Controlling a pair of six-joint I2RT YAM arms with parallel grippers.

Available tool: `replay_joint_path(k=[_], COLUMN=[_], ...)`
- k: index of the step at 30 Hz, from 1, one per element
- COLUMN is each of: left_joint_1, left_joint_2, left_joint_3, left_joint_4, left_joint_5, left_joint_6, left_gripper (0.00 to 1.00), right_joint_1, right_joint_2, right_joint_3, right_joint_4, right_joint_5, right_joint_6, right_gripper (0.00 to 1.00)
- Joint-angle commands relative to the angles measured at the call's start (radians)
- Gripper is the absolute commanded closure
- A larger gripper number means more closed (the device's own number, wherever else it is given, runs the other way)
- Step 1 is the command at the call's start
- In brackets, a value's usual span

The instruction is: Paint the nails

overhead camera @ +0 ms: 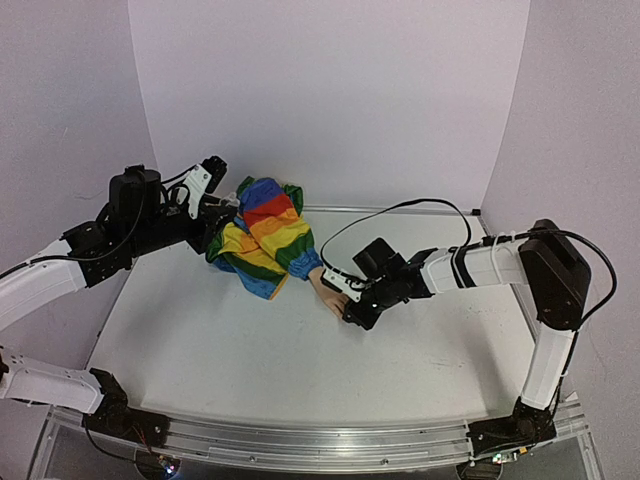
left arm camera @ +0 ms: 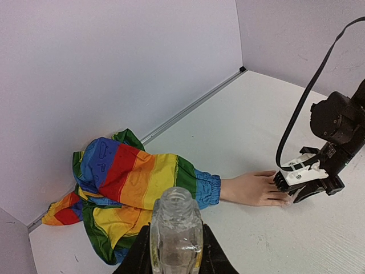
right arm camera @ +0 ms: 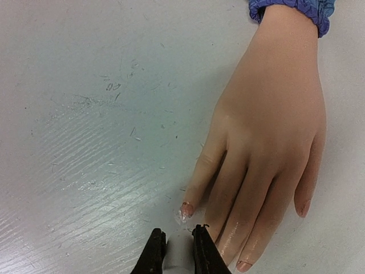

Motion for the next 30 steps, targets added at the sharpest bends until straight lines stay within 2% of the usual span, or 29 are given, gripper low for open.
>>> replay_joint_path(k=[1, 17, 30], left_joint_1=[0.003, 0.003, 0.002], left_joint_2=[-0.016, -0.018, -0.014], left_joint_3=[0.007, 0.009, 0.007], left_joint_4=[0.058, 0.058, 0.057], left_joint_5=[0.012, 0.013, 0.009], left_joint_6=[-0.012, -0.012, -0.01], left_gripper=[1.0, 1.0, 1.0], right_joint_1=[0.008, 0.011, 0.01], right_joint_2=[-0.049, -0.098, -0.051], right_joint_3=[-0.012, -0.035, 0.013], right_joint_4=[-0.03, 0.005, 0.041], right_joint_5=[0.008, -0.016, -0.012], right_joint_6=[0.012, 0.019, 0.018], right_gripper=[1.0, 1.0, 1.0])
